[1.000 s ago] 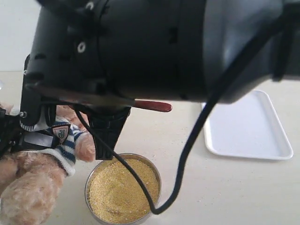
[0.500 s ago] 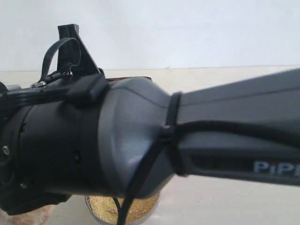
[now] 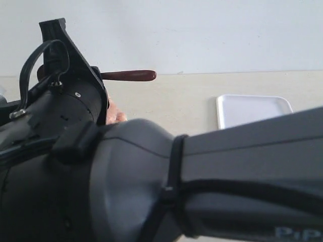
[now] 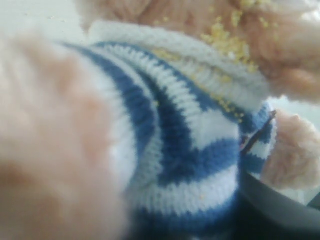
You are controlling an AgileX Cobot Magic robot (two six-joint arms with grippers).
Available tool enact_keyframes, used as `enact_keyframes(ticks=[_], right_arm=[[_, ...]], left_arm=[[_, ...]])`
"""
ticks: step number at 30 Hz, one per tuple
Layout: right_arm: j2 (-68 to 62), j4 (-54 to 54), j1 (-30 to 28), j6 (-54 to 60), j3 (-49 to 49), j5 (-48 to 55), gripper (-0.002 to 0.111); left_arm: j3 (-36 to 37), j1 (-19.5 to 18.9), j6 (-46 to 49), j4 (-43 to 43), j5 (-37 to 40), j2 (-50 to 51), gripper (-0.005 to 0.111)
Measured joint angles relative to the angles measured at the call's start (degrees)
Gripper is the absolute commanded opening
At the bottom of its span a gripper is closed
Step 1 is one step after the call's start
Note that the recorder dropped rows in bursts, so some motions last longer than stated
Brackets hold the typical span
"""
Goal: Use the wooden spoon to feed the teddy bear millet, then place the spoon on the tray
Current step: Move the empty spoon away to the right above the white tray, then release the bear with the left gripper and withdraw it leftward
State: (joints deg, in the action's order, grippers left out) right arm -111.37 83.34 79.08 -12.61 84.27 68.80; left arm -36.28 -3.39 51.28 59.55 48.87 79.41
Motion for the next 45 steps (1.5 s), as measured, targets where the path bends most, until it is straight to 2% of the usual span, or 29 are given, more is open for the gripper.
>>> enact_keyframes(ticks=[12,17,20,23,30,36,40,45], right_arm=[[0.0,0.1,0.71,-0.23,-1.61,0.62,0.0],[1.1,0.46,0.8,-4.12,-1.61,0.62,0.0],[2.64,-2.46,0.68,-7.0,-1.61,0.69,0.0],[5.96,-10.75,-1.05,-8.7,-1.64,-0.23,0.0],[17.22,-33.93,-13.79,-8.15,-1.74,-4.87,0.0],[24.95,-52.84,-27.64,0.84,-1.74,-4.99,0.0],[26.61,-63.68,-37.02,7.11,-1.74,-4.99,0.0],[26.83,-68.11,-46.17,9.62,-3.95,-6.05,0.0]], left_arm=[[0.0,0.0,0.0,0.0,0.03,0.0,0.005],[0.0,0.0,0.41,0.0,0.03,0.0,0.005],[0.0,0.0,0.41,0.0,-0.36,0.0,0.005],[0.0,0.0,0.41,0.0,-0.94,0.0,0.005],[0.0,0.0,0.78,0.11,-6.36,0.0,0.005],[0.0,0.0,1.55,1.54,-14.22,0.1,0.005],[0.0,0.0,5.07,4.2,-17.85,0.1,0.005],[0.0,0.0,15.71,12.27,-18.15,1.93,0.005]])
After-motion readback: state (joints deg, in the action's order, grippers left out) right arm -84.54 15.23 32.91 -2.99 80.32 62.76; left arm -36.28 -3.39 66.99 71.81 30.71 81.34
